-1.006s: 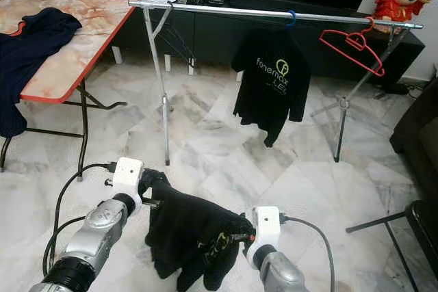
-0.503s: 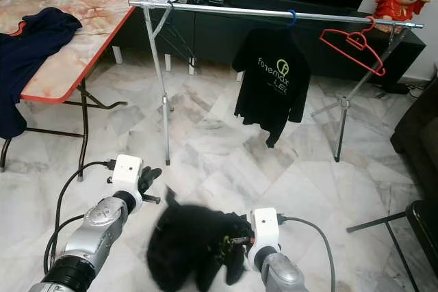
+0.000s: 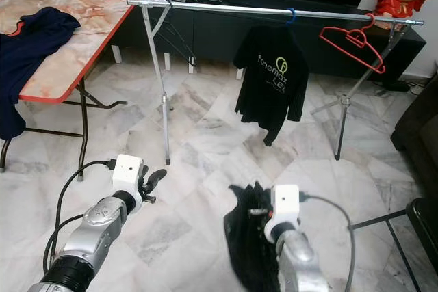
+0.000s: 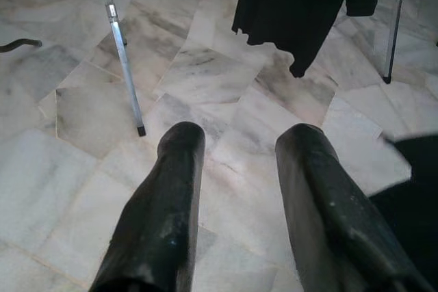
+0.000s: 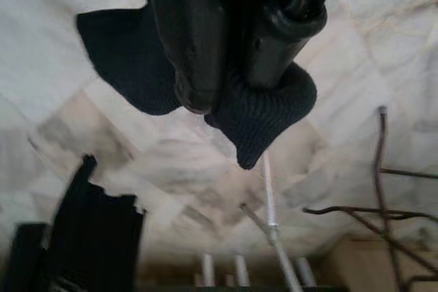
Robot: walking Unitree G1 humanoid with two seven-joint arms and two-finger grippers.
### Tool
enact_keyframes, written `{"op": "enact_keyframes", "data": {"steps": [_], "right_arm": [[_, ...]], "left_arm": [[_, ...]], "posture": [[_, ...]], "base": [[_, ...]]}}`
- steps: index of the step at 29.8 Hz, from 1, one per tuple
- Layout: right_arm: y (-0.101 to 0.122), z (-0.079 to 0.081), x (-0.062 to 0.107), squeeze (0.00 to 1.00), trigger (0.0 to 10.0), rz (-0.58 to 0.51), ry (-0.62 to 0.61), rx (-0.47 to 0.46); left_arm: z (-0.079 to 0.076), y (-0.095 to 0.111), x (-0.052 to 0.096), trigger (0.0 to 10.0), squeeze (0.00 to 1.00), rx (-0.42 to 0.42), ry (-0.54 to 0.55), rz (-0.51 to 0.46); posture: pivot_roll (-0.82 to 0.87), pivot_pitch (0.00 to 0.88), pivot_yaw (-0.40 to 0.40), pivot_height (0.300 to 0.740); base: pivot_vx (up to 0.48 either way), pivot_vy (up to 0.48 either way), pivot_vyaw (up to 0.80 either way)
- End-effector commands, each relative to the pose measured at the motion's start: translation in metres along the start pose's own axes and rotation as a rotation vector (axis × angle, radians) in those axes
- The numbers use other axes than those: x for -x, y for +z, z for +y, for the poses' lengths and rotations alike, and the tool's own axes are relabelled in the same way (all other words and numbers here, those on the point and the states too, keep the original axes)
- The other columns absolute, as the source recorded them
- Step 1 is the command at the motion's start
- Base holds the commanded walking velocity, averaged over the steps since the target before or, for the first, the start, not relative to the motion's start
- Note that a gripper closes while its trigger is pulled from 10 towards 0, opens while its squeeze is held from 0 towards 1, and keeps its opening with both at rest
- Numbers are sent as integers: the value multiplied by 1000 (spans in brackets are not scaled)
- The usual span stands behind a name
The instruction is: Hang hanger
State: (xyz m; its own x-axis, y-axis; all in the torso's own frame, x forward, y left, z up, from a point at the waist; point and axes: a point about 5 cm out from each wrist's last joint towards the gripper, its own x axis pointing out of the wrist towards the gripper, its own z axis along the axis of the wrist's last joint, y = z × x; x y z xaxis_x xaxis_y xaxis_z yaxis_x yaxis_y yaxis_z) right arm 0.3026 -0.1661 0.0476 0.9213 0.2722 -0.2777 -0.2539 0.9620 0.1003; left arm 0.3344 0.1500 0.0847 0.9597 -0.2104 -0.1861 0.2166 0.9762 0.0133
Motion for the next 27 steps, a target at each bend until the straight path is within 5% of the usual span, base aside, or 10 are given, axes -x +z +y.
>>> {"op": "enact_keyframes", "data": {"steps": [1, 11, 15, 17, 23, 27], "right_arm": [[5, 9, 0, 0, 10000, 6, 161, 61], [11, -1, 17, 0, 10000, 160, 569, 504], [9, -28, 24, 0, 10000, 349, 678, 1012], [15, -36, 22, 0, 10000, 383, 684, 1161], [29, -40, 10, 0, 10000, 380, 599, 1171], [43, -35, -7, 0, 10000, 251, 453, 1033]], "left_arm": [[-1, -4, 2, 10000, 1000, -1, -11, 22], [-2, -4, 0, 10000, 1000, -23, -37, 38], [-1, -8, 2, 10000, 1000, -51, -58, 58], [-1, -10, 3, 10000, 1000, -61, -61, 68], [-1, -13, 4, 10000, 1000, -66, -55, 79], [-1, -15, 5, 10000, 1000, -66, -51, 85]], "posture": [[27, 124, -88, 740], [24, 117, -85, 740], [29, 111, -88, 740], [29, 111, -88, 740], [38, 105, -103, 740], [40, 102, -103, 740]], "base": [[0, 0, 0], [0, 0, 0], [0, 0, 0], [0, 0, 0], [0, 0, 0], [0, 0, 0]]}}
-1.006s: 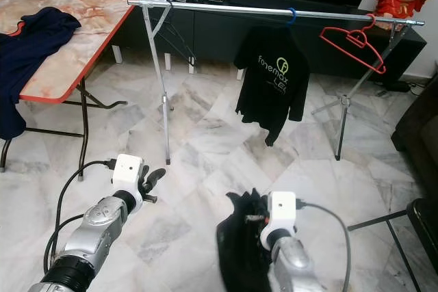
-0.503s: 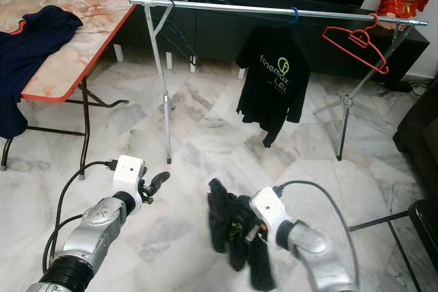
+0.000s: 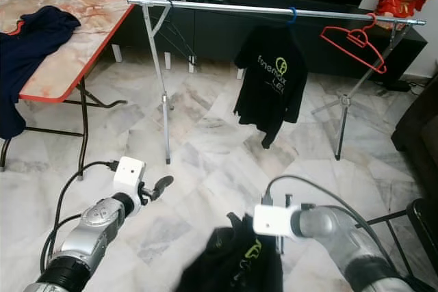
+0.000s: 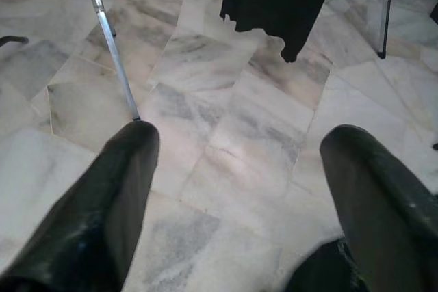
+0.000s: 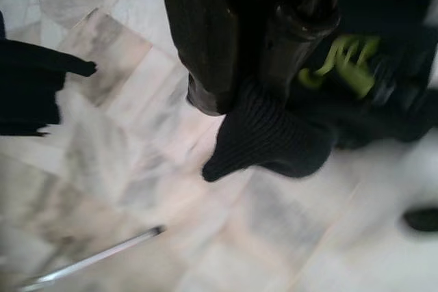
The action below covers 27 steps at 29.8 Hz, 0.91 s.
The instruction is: Hang hanger
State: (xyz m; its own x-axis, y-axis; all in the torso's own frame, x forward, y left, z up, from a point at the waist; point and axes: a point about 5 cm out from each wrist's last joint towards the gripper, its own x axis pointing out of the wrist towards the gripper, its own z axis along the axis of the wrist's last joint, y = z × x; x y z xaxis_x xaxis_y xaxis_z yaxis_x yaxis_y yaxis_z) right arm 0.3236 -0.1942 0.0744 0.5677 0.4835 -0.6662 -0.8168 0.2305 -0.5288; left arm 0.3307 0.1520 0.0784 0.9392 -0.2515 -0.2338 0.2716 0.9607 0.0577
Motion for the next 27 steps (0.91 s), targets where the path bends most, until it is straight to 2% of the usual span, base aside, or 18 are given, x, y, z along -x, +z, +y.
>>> {"op": "enact_keyframes", "data": {"steps": [1, 6, 8, 11, 12, 13, 16, 17, 22, 23, 27], "right_arm": [[3, -15, 4, 0, 10000, -48, -112, -75], [12, -25, 1, 0, 10000, -118, -215, -189], [13, -26, 1, 0, 10000, -114, -240, -176], [19, -17, 0, 0, 10000, -141, -164, 22], [21, -10, 0, 0, 10000, -144, -104, 144], [22, -5, 0, 0, 10000, -144, -50, 220], [22, -4, 3, 0, 10000, -130, 15, 360], [20, -4, 6, 0, 10000, -110, 53, 457], [22, -15, 14, 0, 10000, -100, 81, 617], [22, -20, 16, 0, 10000, -88, 86, 680], [21, -24, 17, 0, 10000, -64, 91, 751]], "left_arm": [[-1, -9, 2, 10000, 1000, -11, -2, 42], [3, -11, 3, 10000, 1000, -7, 26, 54], [4, -11, 2, 10000, 1000, -4, 40, 60], [4, -10, 1, 10000, 1000, -6, 38, 58], [3, -9, 1, 10000, 1000, -8, 33, 55], [3, -9, 0, 10000, 1000, -10, 27, 53], [3, -9, 1, 10000, 1000, -14, 23, 54], [3, -9, 1, 10000, 1000, -17, 20, 55], [2, -9, 0, 10000, 1000, -33, 6, 57], [2, -9, 0, 10000, 1000, -44, -1, 58], [1, -10, 1, 10000, 1000, -68, -25, 67]], "posture": [[40, 102, -103, 740], [36, 98, -102, 740], [37, 97, -101, 740], [38, 95, -98, 740], [36, 93, -96, 740], [35, 90, -96, 740], [30, 86, -93, 740], [27, 81, -94, 740], [30, 71, -96, 740], [31, 67, -97, 740], [33, 62, -100, 740]], "base": [[0, 0, 0], [0, 0, 0], [0, 0, 0], [0, 0, 0], [0, 0, 0], [0, 0, 0], [0, 0, 0], [0, 0, 0], [0, 0, 0], [0, 0, 0], [0, 0, 0]]}}
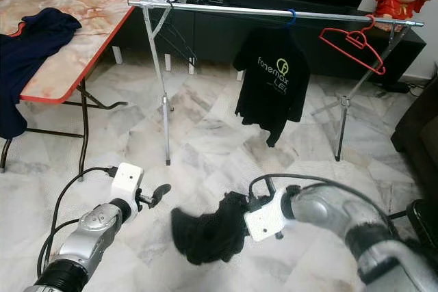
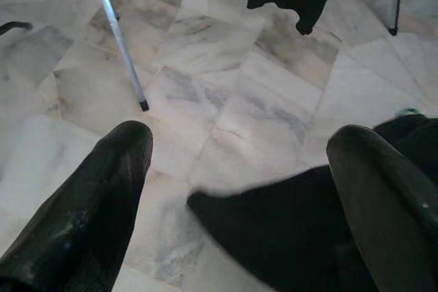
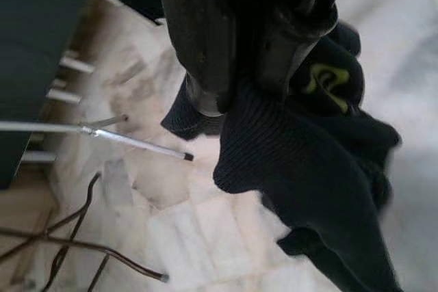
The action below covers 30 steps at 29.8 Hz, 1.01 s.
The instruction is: Hang hanger
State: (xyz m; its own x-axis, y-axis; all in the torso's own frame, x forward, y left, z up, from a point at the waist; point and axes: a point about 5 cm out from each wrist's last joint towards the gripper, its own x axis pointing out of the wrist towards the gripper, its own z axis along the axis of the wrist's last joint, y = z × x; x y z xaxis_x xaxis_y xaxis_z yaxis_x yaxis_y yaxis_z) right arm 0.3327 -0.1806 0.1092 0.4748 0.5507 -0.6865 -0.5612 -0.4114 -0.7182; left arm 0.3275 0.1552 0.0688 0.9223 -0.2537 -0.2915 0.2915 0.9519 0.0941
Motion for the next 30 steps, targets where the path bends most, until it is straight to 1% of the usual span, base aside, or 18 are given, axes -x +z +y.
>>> {"op": "enact_keyframes", "data": {"steps": [1, 2, 4, 5, 6, 7, 8, 9, 10, 11, 12, 14, 19, 20, 23, 25, 26, 30], "right_arm": [[-7, 3, 6, 0, 10000, 30, 22, 36], [-8, 1, 5, 0, 10000, 40, 11, 59], [-7, -1, 4, 0, 10000, 44, -3, 80], [-5, -3, 1, 0, 10000, 30, -23, 101], [-5, -3, 1, 0, 10000, 30, -23, 101], [-3, -5, 0, 0, 10000, 23, -36, 116], [-2, -6, -1, 0, 10000, 18, -43, 131], [-1, -7, -2, 0, 10000, 12, -53, 145], [1, -8, -3, 0, 10000, 5, -66, 171], [1, -9, -4, 0, 10000, 3, -69, 182], [2, -10, -4, 0, 10000, -5, -81, 191], [3, -13, -5, 0, 10000, -11, -101, 194], [0, -17, -5, 0, 10000, 10, -123, 151], [-1, -21, -5, 0, 10000, 24, -170, 89], [-5, -29, -6, 0, 10000, 65, -236, 33], [-3, -35, -7, 0, 10000, 48, -271, -11], [1, -41, -8, 0, 10000, 20, -311, -69], [3, -46, -8, 0, 10000, -4, -337, -125]], "left_arm": [[-2, -1, 0, 10000, 1000, -41, -33, 16], [-6, -6, 1, 10000, 1000, -68, -90, 43], [-10, -10, 4, 10000, 1000, -93, -151, 71], [-17, -18, 7, 10000, 820, -146, -233, 112], [-17, -18, 7, 10000, 820, -146, -233, 112], [-19, -22, 10, 10000, 467, -176, -272, 132], [-21, -24, 11, 10000, 467, -194, -296, 143], [-23, -26, 13, 10000, 380, -213, -324, 154], [-26, -29, 15, 10000, 224, -238, -366, 168], [-27, -30, 16, 10000, 224, -245, -380, 173], [-29, -31, 18, 10000, 0, -250, -409, 177], [-32, -31, 21, 10000, 0, -252, -461, 183], [-35, -24, 23, 10000, 0, -234, -509, 153], [-36, -21, 24, 10000, 0, -224, -532, 147], [-38, -19, 26, 10000, 0, -221, -568, 145], [-38, -18, 27, 10000, 0, -220, -571, 144], [-37, -17, 27, 10000, 0, -218, -559, 137], [-34, -15, 25, 10000, 0, -219, -520, 123]], "posture": [[36, 60, -101, 740], [39, 59, -102, 740], [40, 55, -102, 740], [42, 53, -102, 740], [42, 53, -102, 740], [42, 52, -103, 740], [42, 52, -103, 740], [42, 50, -104, 740], [43, 49, -105, 740], [43, 49, -106, 740], [44, 48, -107, 740], [43, 48, -108, 740], [43, 49, -112, 740], [45, 52, -114, 740], [47, 56, -114, 740], [47, 60, -114, 740], [48, 62, -114, 740], [49, 67, -116, 740]], "base": [[0, 0, 0], [0, 0, 0], [0, 0, 0], [0, 0, 0], [0, 0, 0], [0, 0, 0], [0, 0, 0], [0, 0, 0], [0, 0, 0], [0, 0, 0], [0, 0, 0], [0, 0, 0], [0, 0, 0], [0, 0, 0], [0, 0, 0], [0, 0, 0], [0, 0, 0], [0, 0, 0]]}}
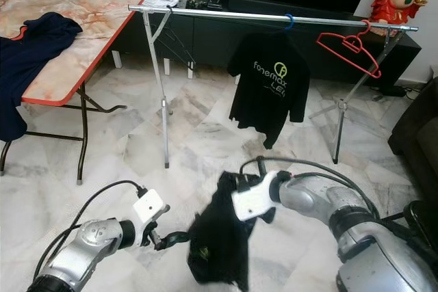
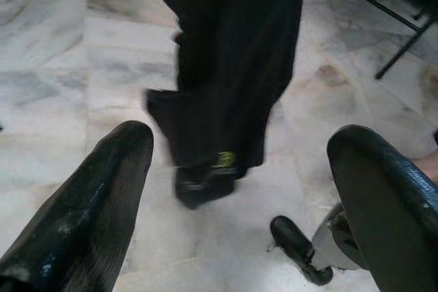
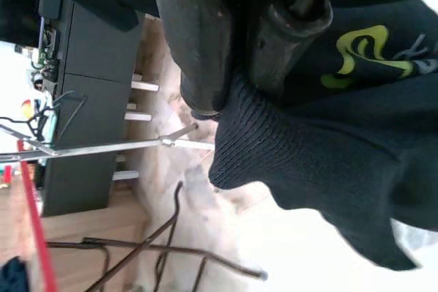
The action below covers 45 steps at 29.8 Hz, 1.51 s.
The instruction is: Hang hanger
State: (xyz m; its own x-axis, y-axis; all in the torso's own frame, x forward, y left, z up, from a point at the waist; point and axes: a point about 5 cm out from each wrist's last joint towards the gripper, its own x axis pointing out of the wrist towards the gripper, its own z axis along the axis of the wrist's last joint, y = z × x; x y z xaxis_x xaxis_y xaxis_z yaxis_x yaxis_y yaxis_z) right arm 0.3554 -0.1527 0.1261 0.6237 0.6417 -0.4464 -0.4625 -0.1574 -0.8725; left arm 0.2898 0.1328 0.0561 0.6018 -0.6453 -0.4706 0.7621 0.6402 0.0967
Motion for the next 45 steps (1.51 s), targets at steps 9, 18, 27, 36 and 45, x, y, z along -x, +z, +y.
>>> {"op": "enact_keyframes", "data": {"steps": [9, 18, 27, 36, 45], "right_arm": [[2, -8, 2, 0, 10000, -46, -32, -208], [5, -7, 0, 0, 10000, -64, -36, -253], [12, -11, -4, 0, 10000, -98, -28, -261], [17, -1, -3, 0, 10000, -138, 68, -288], [20, -5, -6, 0, 10000, -138, 62, -288]], "left_arm": [[22, 17, -5, 10000, 0, 18, 237, -80], [14, 20, -8, 10000, 0, -1, 151, -94], [3, 22, -6, 10000, 0, -58, 26, -107], [10, 35, -10, 10000, 0, -75, 114, -168], [6, 40, -14, 10000, 0, -57, 73, -178]], "posture": [[41, 79, -112, 740], [42, 82, -107, 740], [47, 82, -108, 740], [43, 80, -115, 740], [41, 81, -115, 740]], "base": [[0, 0, 0], [0, 0, 0], [0, 0, 0], [0, 0, 0], [0, 0, 0]]}}
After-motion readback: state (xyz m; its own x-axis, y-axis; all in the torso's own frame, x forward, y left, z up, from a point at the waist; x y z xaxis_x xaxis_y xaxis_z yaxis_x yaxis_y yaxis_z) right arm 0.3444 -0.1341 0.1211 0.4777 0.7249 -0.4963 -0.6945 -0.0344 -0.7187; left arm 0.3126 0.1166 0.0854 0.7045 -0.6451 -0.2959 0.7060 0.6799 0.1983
